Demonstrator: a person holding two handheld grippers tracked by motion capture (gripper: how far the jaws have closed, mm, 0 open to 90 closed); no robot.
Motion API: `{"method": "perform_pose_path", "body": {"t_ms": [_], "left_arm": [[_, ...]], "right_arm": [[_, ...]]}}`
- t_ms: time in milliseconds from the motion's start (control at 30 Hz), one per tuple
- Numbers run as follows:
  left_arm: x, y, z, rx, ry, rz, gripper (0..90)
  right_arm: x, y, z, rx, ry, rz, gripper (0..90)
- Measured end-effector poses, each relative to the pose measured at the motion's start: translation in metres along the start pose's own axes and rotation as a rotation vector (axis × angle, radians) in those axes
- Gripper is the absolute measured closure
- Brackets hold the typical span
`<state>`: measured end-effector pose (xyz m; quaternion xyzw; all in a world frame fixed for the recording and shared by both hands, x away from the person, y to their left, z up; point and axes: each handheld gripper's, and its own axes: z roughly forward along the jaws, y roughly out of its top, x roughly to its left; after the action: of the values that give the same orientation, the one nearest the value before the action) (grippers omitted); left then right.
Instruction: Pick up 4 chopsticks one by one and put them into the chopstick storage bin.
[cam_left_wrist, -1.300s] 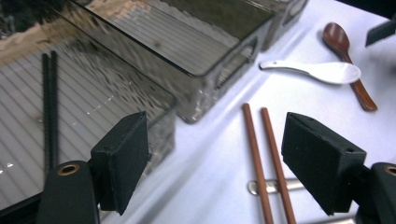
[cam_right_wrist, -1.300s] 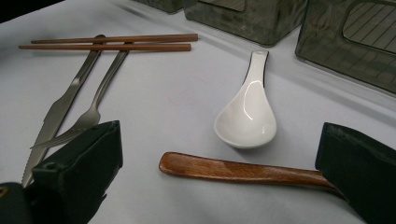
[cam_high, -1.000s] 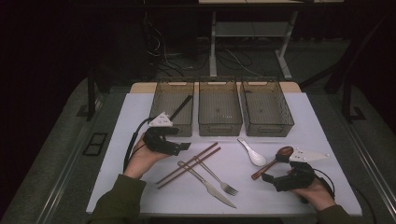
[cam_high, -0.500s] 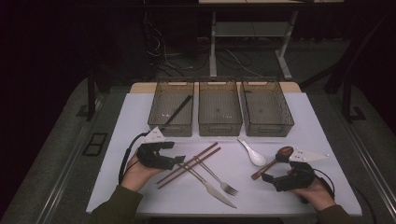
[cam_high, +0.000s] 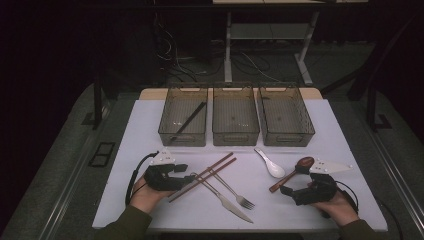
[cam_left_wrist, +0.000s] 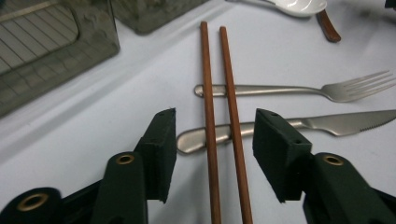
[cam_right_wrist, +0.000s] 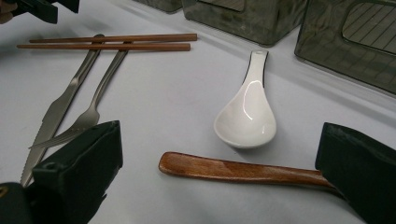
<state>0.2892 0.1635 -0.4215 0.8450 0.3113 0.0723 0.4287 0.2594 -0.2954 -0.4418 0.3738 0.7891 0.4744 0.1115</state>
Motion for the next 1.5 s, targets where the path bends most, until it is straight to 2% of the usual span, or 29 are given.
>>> {"method": "perform_pose_path", "body": {"t_ms": [467,700,1167,1500], "left_arm": [[0.001,-0.005,0.012,0.068,-0.005,0.027,65.7],[0.001,-0.006,0.019,0.105,0.002,0.045,67.7],[0.000,-0.007,0.024,0.153,0.018,0.053,71.3],[-0.001,-0.008,0.025,0.159,0.032,0.057,73.6]], "right_arm": [[0.000,0.000,0.000,0.005,-0.001,0.003,0.4],[0.000,0.000,0.000,0.001,0.000,0.000,0.5],[0.000,0.000,0.000,0.001,0.001,0.000,0.5],[0.000,0.000,0.000,0.002,0.001,0.001,0.5]]}}
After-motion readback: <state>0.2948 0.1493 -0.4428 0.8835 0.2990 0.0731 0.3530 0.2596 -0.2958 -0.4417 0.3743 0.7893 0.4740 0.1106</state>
